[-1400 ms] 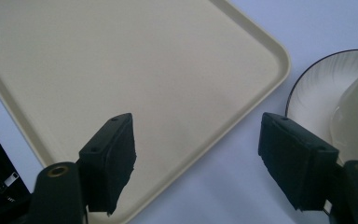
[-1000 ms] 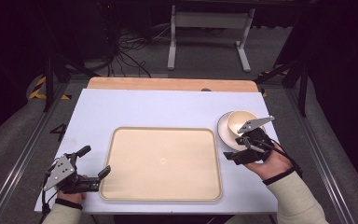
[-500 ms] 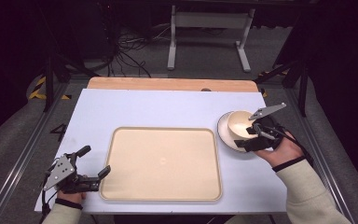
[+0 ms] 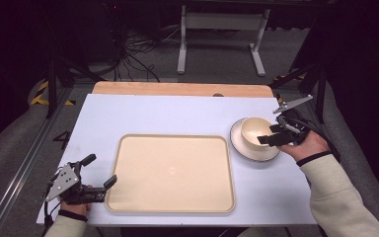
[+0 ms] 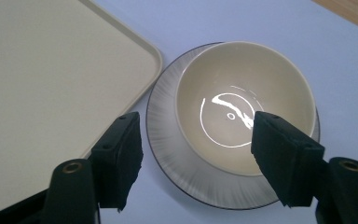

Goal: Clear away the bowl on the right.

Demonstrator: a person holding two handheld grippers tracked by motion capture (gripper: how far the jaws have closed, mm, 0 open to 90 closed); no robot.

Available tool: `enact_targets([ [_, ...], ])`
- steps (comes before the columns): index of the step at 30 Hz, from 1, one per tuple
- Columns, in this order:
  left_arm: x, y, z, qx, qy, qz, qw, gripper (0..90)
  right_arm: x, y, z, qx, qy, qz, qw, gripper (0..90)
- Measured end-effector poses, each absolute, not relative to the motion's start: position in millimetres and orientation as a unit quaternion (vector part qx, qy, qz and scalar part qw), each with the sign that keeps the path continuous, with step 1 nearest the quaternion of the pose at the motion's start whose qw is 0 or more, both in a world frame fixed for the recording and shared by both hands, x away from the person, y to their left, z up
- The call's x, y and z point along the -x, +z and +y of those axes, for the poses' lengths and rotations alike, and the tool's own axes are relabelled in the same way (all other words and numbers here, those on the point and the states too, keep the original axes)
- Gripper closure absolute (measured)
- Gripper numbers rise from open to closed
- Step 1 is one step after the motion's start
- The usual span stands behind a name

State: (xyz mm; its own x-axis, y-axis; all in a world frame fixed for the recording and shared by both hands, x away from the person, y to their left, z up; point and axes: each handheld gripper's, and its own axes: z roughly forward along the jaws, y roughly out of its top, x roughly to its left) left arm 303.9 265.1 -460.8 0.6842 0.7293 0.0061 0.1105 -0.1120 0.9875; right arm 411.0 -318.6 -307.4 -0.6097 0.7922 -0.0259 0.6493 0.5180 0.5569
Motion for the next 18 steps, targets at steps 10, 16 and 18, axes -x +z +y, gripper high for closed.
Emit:
enact_targets([
  [10,-304,-461,265,-0.699,0.261,0.3,0.595,0.2,-433,-307,-334,-0.416,0.256,0.861,0.146,32.4],
  [16,-304,-461,265,-0.699,0.261,0.3,0.595,0.2,-442,-309,-341,-0.422,0.248,0.86,0.144,32.9],
  [18,-304,-461,265,-0.698,0.261,0.3,0.595,0.2,-446,-310,-343,-0.422,0.244,0.861,0.147,33.4],
])
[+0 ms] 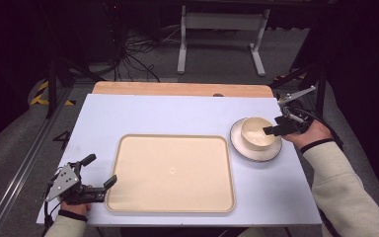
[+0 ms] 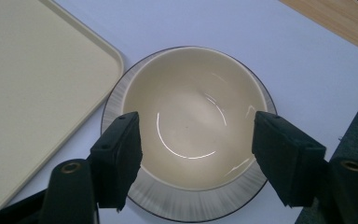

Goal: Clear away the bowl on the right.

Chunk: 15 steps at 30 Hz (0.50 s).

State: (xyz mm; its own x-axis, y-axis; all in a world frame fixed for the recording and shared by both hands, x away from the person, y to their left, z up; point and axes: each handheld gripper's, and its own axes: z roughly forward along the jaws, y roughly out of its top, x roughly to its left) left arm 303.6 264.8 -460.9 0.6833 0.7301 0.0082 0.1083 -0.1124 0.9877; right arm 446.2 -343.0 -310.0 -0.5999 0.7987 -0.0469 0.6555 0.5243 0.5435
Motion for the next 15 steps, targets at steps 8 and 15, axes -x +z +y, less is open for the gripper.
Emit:
enact_targets([
  [8,-304,-461,265,-0.699,0.261,0.3,0.595,0.2,-462,-314,-355,-0.444,0.234,0.851,0.155,34.9],
  [15,-303,-461,264,-0.699,0.26,0.3,0.595,0.2,-473,-327,-358,-0.467,0.219,0.844,0.151,43.7],
])
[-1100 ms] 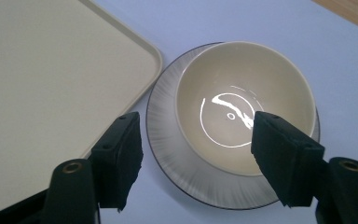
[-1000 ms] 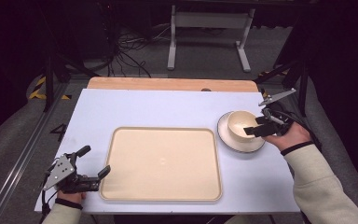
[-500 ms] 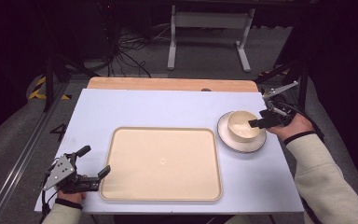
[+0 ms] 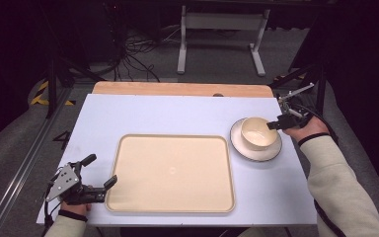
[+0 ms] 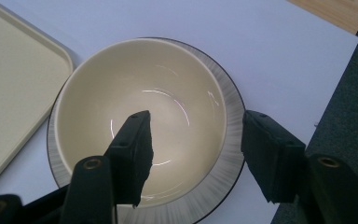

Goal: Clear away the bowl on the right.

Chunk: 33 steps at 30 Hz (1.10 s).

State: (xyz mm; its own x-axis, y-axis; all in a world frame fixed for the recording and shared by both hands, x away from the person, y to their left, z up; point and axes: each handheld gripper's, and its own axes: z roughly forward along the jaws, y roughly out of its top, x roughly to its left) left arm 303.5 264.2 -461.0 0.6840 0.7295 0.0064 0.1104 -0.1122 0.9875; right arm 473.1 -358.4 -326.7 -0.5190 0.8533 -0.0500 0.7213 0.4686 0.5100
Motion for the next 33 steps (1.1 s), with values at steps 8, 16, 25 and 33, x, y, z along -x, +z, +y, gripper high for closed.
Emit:
enact_targets([
  [8,-304,-461,264,-0.699,0.26,0.3,0.595,0.2,-485,-343,-358,-0.485,0.204,0.839,0.137,45.9],
  [16,-304,-461,264,-0.701,0.259,0.299,0.594,0.2,-496,-355,-362,-0.507,0.193,0.832,0.119,47.1],
  [25,-304,-461,264,-0.7,0.258,0.299,0.595,0.2,-504,-364,-363,-0.515,0.182,0.831,0.108,47.3],
  [33,-304,-461,264,-0.702,0.257,0.299,0.593,0.2,-506,-372,-364,-0.521,0.172,0.83,0.098,49.0],
])
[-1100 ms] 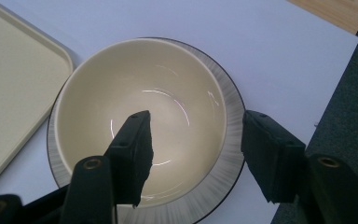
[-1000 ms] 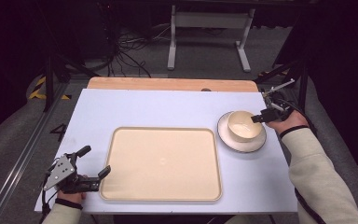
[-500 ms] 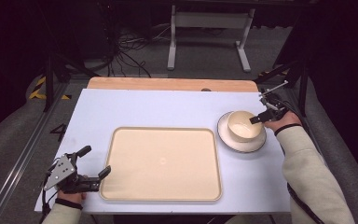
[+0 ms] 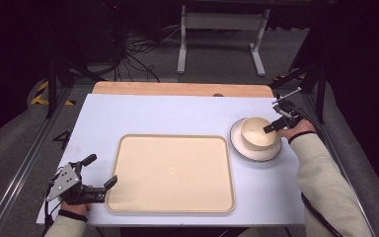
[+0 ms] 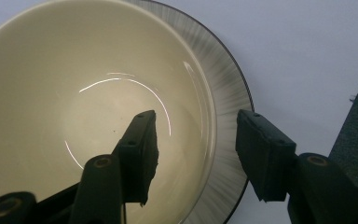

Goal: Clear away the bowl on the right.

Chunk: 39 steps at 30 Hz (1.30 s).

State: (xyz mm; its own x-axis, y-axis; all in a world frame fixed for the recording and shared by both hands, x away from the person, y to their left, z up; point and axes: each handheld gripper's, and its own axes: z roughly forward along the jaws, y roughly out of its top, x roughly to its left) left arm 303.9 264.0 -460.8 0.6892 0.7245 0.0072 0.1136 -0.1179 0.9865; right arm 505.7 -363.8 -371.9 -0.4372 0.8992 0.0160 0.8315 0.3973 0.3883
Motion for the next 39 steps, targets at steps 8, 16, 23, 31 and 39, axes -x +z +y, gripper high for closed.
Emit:
enact_targets([
  [8,-304,-461,264,-0.701,0.258,0.298,0.593,0.2,-507,-380,-365,-0.535,0.169,0.824,0.073,59.2],
  [16,-304,-461,264,-0.702,0.258,0.298,0.593,0.2,-507,-383,-362,-0.544,0.153,0.822,0.068,75.6],
  [23,-304,-461,264,-0.702,0.259,0.298,0.592,0.2,-507,-382,-364,-0.554,0.155,0.816,0.063,81.2],
  [31,-304,-461,264,-0.702,0.259,0.298,0.593,0.2,-505,-377,-361,-0.55,0.169,0.815,0.068,85.0],
  [39,-304,-461,264,-0.702,0.259,0.298,0.593,0.2,-503,-371,-352,-0.538,0.161,0.823,0.09,85.2],
])
